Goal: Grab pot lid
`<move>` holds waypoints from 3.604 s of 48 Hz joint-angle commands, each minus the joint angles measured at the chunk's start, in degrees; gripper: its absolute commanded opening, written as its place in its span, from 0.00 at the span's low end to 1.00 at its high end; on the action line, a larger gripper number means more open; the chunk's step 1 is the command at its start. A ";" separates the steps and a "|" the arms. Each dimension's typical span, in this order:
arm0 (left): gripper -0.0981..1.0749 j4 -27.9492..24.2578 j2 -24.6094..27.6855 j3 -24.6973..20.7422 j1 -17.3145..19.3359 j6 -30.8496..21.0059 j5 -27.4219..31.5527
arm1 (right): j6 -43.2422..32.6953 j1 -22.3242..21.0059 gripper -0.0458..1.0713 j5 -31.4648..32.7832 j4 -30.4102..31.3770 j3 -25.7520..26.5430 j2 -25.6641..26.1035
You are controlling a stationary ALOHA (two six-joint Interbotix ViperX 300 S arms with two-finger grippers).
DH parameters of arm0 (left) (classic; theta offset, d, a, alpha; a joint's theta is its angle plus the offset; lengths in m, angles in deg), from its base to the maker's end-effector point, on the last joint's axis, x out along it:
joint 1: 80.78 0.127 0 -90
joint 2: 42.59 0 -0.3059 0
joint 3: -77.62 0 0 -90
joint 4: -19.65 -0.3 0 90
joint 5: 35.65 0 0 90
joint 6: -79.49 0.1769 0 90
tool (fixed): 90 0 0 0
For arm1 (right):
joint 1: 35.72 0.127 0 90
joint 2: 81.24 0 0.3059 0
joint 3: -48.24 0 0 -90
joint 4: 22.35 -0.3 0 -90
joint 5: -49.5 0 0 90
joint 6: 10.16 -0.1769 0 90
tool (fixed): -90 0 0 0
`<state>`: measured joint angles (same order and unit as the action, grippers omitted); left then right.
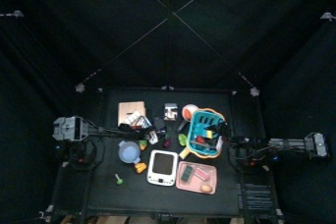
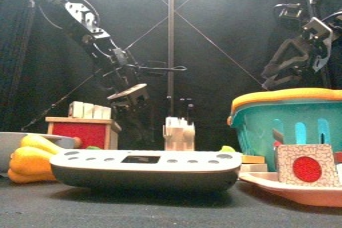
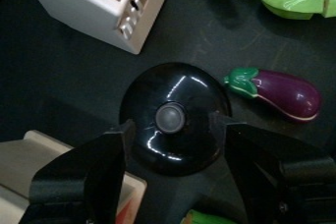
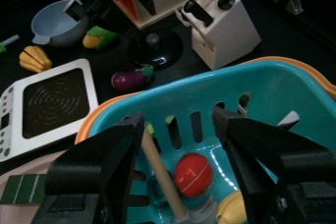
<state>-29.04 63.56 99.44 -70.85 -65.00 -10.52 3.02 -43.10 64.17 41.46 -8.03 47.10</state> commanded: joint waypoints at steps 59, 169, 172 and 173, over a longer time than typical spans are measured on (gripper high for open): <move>0.90 0.09 2.55 2.55 6.33 0.70 -13.01 | 0.00 -1.32 0.85 -0.18 -0.09 0.88 -0.35; 0.90 21.36 0.79 -8.61 2.29 20.83 5.54 | -0.09 -3.08 0.85 -1.85 -0.09 0.79 -0.53; 0.90 23.47 2.02 -9.23 2.46 23.55 5.98 | -0.09 -3.25 0.85 -1.93 -0.09 0.79 -0.53; 0.90 23.91 2.37 -9.40 2.55 24.17 5.98 | -0.09 -3.25 0.85 -2.02 -0.09 0.79 -0.53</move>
<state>-7.24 65.40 92.14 -68.65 -43.12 -4.80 3.02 -46.00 62.59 41.19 -8.03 47.01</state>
